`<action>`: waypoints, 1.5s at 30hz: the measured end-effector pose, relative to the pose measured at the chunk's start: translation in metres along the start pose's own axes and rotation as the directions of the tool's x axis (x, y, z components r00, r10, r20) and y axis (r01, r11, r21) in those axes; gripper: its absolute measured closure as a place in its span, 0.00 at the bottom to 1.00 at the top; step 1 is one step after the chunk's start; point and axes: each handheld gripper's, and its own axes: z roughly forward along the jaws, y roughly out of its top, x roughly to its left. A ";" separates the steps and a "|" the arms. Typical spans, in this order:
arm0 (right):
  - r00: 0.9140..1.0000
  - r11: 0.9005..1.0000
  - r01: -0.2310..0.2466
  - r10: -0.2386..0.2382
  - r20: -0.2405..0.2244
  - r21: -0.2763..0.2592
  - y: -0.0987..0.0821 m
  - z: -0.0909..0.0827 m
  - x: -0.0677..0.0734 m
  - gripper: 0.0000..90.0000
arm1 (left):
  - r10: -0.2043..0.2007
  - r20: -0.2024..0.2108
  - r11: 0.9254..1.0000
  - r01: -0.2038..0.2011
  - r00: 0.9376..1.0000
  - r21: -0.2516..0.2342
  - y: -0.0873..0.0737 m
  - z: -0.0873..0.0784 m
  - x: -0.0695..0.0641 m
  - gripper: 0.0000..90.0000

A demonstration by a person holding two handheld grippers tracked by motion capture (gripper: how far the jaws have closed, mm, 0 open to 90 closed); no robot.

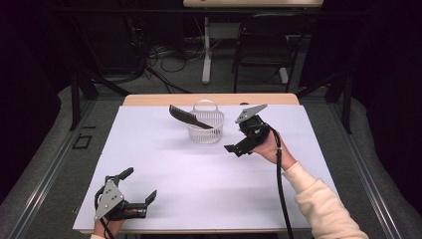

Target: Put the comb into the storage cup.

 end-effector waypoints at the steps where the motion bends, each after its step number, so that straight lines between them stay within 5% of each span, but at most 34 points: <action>1: 1.000 1.000 0.003 -0.003 0.002 0.001 -0.002 -0.002 0.001 0.00 | 0.001 -0.001 1.000 -0.001 1.000 0.000 0.000 0.000 0.000 0.00; 22: 0.999 1.000 -0.020 0.019 0.030 0.006 -0.048 -0.024 0.013 0.00 | -0.002 0.000 1.000 0.002 1.000 0.009 -0.001 0.001 0.001 0.00; 45: 0.997 0.998 -0.008 0.012 0.074 -0.057 -0.072 -0.035 0.030 0.00 | -0.001 0.007 1.000 0.001 1.000 0.009 0.000 0.001 0.000 0.00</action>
